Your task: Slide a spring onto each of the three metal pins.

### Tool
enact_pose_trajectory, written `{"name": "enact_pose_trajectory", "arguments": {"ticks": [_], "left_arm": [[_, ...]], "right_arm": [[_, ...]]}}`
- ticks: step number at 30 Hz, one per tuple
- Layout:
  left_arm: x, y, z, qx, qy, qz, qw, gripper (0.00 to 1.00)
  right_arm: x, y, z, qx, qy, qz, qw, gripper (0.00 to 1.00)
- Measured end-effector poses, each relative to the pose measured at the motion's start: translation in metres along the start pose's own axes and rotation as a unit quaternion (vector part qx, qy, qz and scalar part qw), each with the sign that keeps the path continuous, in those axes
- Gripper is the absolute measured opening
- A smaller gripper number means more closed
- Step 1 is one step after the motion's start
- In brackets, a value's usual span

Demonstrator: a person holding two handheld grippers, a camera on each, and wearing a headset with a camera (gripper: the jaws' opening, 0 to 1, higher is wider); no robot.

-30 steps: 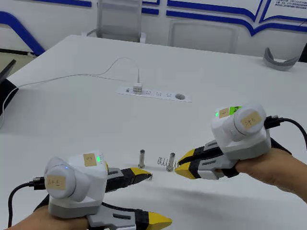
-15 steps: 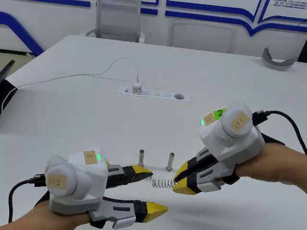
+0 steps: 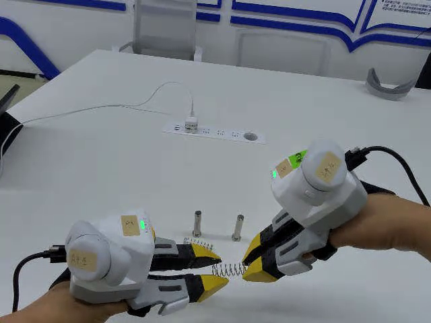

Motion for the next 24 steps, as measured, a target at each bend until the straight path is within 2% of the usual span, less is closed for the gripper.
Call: {"name": "enact_pose_trajectory", "arguments": {"ticks": [6, 18, 24], "left_arm": [[0.003, -0.003, -0.002, -0.011, -0.007, -0.012, 0.9999, 0.12], [0.004, -0.002, -0.003, -0.008, -0.004, -0.005, 1.0, 0.11], [0.0, -0.001, 0.0, -0.003, 0.005, 0.007, 1.0, 0.11]], "right_arm": [[-0.002, 0.003, 0.003, -0.002, 0.003, 0.004, 1.0, 0.12], [-0.004, 0.021, 0.008, 0.034, -0.01, 0.011, 0.9993, 0.11], [-0.001, 0.029, 0.007, 0.058, -0.025, 0.012, 0.998, 0.11]]}}
Point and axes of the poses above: the centre of the closed fingertips' face, and the gripper's own axes: z roughly backward along the fingers, x roughly to its right, y roughly out of its top, the point moved 4 cm from there along z, roughly backward along the fingers, and after that the axes turned 7 degrees about x, right-handed, at the moved point
